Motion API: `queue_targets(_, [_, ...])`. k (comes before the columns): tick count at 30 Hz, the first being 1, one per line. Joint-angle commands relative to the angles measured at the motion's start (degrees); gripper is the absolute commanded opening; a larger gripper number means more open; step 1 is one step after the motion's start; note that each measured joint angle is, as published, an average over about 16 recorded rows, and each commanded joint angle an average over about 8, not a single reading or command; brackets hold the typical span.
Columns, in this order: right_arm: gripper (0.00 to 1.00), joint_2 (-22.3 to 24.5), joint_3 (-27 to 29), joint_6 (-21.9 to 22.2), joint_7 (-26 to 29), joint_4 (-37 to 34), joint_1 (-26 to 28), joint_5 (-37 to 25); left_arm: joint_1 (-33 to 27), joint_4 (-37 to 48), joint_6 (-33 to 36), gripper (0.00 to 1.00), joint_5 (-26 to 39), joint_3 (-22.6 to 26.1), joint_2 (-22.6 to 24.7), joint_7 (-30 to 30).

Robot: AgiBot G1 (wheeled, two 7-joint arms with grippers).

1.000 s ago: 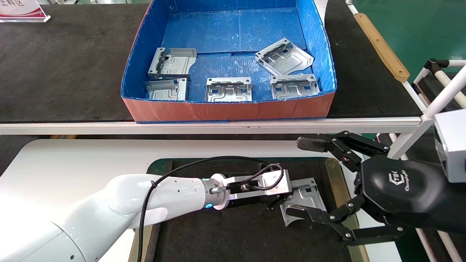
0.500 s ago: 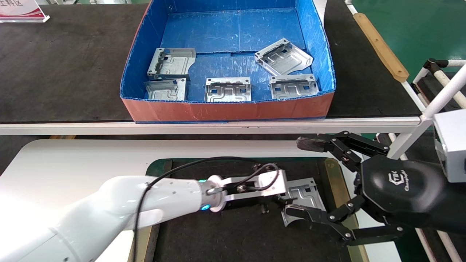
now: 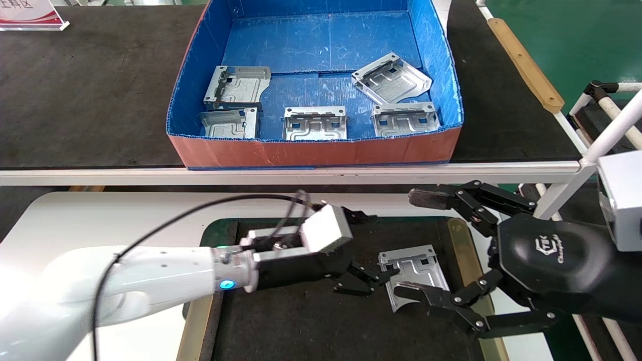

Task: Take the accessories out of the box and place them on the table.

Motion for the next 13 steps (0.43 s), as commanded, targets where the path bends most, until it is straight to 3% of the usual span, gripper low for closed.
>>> queue_targets(1, [1.00, 0.00, 0.00, 0.00, 0.00, 0.00, 0.00, 0.00, 0.67, -1.20, 1.71, 1.00, -0.32, -1.85, -1.46, -1.24])
queue_targets(13, [1.00, 0.00, 0.00, 0.00, 0.00, 0.00, 0.00, 0.00, 4.20, -7.46, 10.64, 1.00, -1.97, -11.54, -9.08, -7.70])
